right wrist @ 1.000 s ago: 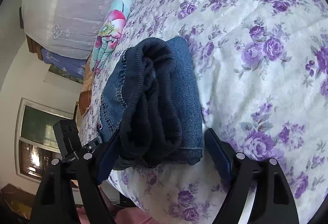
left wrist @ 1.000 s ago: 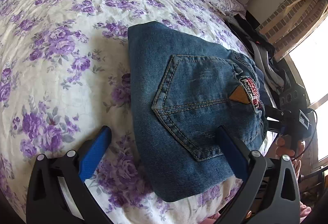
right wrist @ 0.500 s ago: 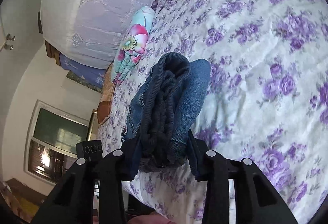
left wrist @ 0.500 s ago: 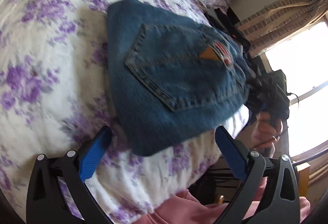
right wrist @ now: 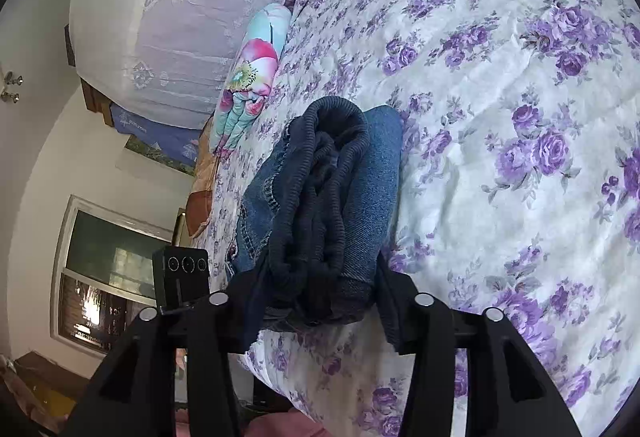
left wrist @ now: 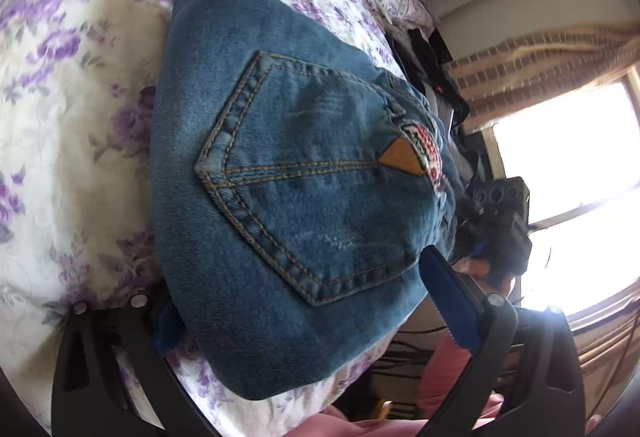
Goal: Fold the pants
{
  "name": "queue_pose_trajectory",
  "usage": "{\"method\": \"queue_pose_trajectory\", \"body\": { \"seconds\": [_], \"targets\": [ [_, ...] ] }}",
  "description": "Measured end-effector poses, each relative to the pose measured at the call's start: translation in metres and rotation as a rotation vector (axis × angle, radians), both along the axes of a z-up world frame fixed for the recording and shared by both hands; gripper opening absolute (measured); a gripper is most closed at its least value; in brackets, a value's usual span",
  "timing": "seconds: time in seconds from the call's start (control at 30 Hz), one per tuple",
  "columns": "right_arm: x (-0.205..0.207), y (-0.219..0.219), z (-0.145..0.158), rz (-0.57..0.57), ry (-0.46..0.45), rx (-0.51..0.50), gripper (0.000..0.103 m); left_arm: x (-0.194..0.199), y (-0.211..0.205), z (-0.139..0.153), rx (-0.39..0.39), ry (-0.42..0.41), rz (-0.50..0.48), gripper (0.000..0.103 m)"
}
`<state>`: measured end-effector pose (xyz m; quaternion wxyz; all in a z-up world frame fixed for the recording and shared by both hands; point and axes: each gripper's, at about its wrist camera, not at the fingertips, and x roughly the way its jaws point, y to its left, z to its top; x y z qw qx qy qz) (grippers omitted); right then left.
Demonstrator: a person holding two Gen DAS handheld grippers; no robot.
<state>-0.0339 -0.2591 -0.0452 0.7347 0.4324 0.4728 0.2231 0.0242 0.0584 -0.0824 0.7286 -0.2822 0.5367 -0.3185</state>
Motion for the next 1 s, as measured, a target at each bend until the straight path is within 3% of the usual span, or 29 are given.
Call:
{"method": "queue_pose_trajectory", "body": {
  "seconds": [0.13,0.23,0.3,0.5,0.6,0.7,0.87,1.0],
  "targets": [
    [0.018,0.001,0.001,0.079,-0.021,-0.048,0.061,-0.005,0.004,0.002,0.039,-0.057,-0.012,0.079],
    [0.039,-0.002,0.006,0.090,-0.053,-0.148,0.065,-0.008,0.012,-0.001,0.022,-0.069,-0.016,0.076],
    [0.059,-0.006,0.016,0.124,-0.126,-0.230,0.071,-0.010,0.011,-0.001,0.040,-0.093,-0.026,0.076],
    [0.117,-0.003,-0.024,0.275,0.031,-0.038,0.081,-0.009,0.011,-0.003,0.039,-0.111,-0.044,0.076],
    [0.124,0.010,-0.036,0.337,0.022,-0.002,0.088,-0.008,0.009,-0.004,0.047,-0.129,-0.058,0.078],
    [0.120,0.014,-0.031,0.330,0.021,-0.038,0.083,-0.006,0.004,-0.003,0.062,-0.137,-0.057,0.080],
    [0.100,0.006,-0.023,0.241,0.004,-0.053,0.060,-0.010,-0.002,0.004,0.104,-0.184,-0.049,0.078],
    [0.090,0.016,0.001,0.194,-0.075,-0.125,0.054,-0.015,0.000,0.019,0.126,-0.247,-0.048,0.066]
  ]
}}
